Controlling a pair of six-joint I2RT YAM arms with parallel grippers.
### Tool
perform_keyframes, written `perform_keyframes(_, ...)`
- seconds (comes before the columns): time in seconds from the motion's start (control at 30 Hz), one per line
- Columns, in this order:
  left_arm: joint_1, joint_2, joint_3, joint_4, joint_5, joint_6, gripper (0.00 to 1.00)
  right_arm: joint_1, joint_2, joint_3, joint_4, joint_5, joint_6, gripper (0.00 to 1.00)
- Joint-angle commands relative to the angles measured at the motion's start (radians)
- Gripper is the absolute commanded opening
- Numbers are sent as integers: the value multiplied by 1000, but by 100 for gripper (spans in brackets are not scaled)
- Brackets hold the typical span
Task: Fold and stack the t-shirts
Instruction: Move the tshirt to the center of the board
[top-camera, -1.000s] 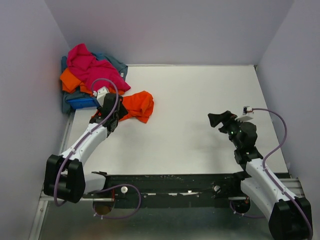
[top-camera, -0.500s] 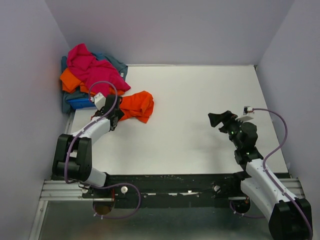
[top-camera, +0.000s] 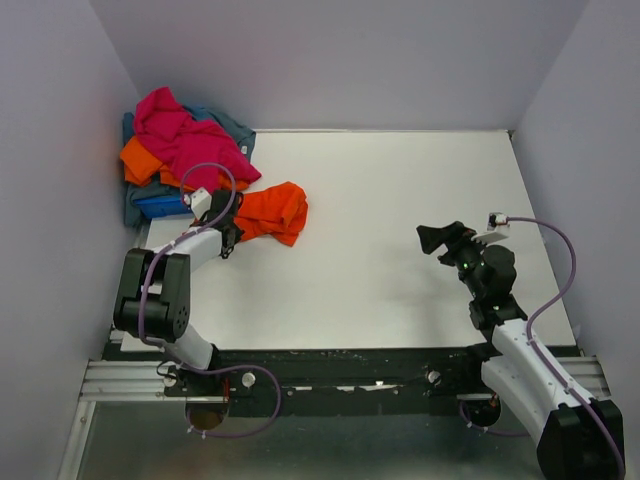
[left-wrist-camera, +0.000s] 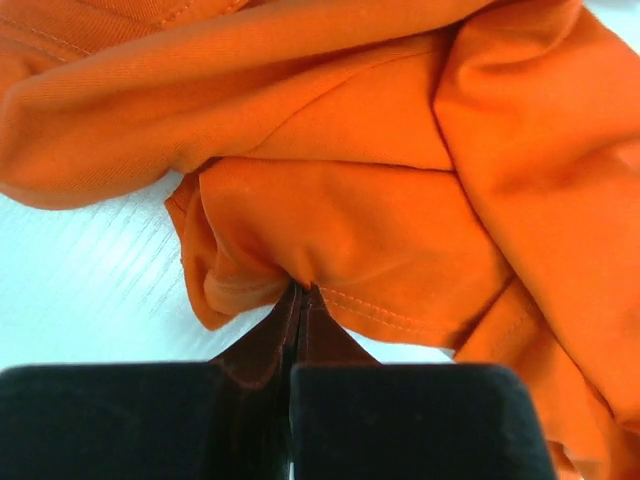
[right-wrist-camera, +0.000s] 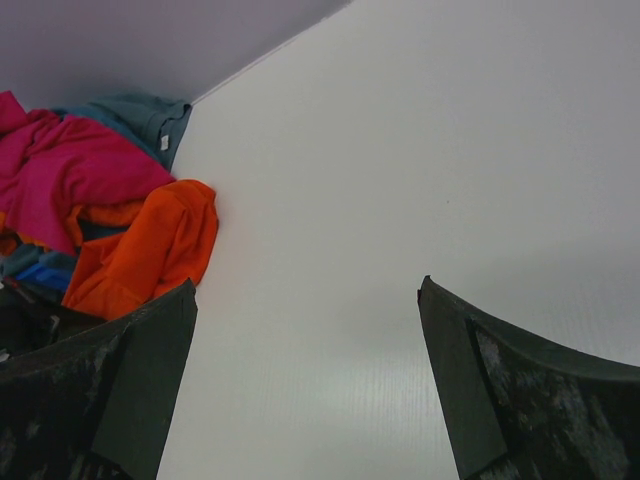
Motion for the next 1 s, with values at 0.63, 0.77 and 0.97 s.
perform_keyframes(0.63,-346,-398,289,-182,-142,228,0,-2,-1,5,17,3,-6,100)
perform_keyframes(0.77,-556,-306,554,-216,-161,342,0,-2,3,8,20,-13,-17,100)
perform_keyframes(0.97,-902,-37,1146,-334,-311,615,0,-2,-26,1,15,-4,-28,100)
